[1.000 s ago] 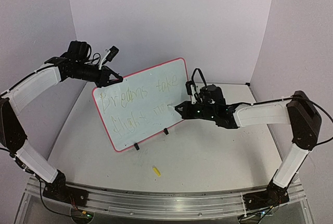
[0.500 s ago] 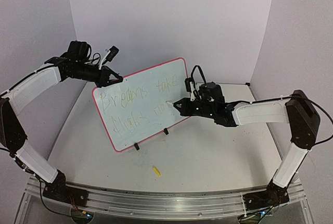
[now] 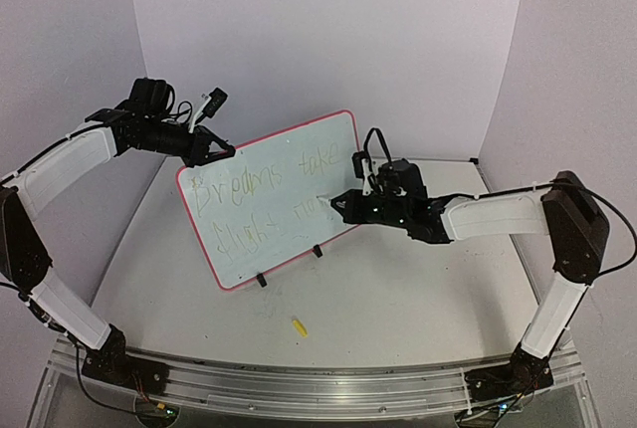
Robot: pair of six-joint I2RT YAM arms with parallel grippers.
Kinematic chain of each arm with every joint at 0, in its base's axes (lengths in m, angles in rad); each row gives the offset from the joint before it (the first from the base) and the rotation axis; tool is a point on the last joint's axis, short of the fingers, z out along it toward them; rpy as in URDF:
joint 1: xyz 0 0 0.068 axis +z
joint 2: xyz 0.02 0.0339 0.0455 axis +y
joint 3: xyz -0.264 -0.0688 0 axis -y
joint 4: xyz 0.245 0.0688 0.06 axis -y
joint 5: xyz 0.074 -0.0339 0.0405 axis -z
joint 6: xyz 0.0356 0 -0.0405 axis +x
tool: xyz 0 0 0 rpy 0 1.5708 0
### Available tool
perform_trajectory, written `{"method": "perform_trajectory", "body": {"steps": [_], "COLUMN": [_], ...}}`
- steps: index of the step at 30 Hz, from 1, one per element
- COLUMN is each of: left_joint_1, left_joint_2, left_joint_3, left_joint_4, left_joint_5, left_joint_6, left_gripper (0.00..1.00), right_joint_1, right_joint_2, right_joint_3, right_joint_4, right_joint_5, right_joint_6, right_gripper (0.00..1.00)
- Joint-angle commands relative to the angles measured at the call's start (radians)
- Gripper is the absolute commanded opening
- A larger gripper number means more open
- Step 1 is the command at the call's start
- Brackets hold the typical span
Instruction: Write a sentence on the whiteboard
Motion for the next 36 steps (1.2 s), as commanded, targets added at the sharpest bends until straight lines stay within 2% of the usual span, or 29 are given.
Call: {"method": "perform_trajectory", "body": {"steps": [1, 20, 36], "left_joint_1": [-0.055, -0.056, -0.056], "left_joint_2": [0.069, 0.066, 0.063], "left_joint_3": [-0.067, -0.067, -0.067], "left_joint_4": [-0.142, -0.142, -0.142], "left_joint_5": [0.026, 0.024, 0.026], "left_joint_6": [0.060, 0.059, 0.059], "left_gripper": [0.00, 0.00, 0.00], "right_joint_1": [0.005, 0.005, 0.003], "right_joint_2": [0.004, 0.020, -0.079], "right_joint_3": [-0.020, -0.037, -0.118], "right_joint_4": [0.017, 0.009, -0.013], "right_joint_5": [0.036, 0.066, 0.150], "right_joint_6": [0.016, 0.024, 0.027], "right_gripper": [0.00, 0.00, 0.00]}}
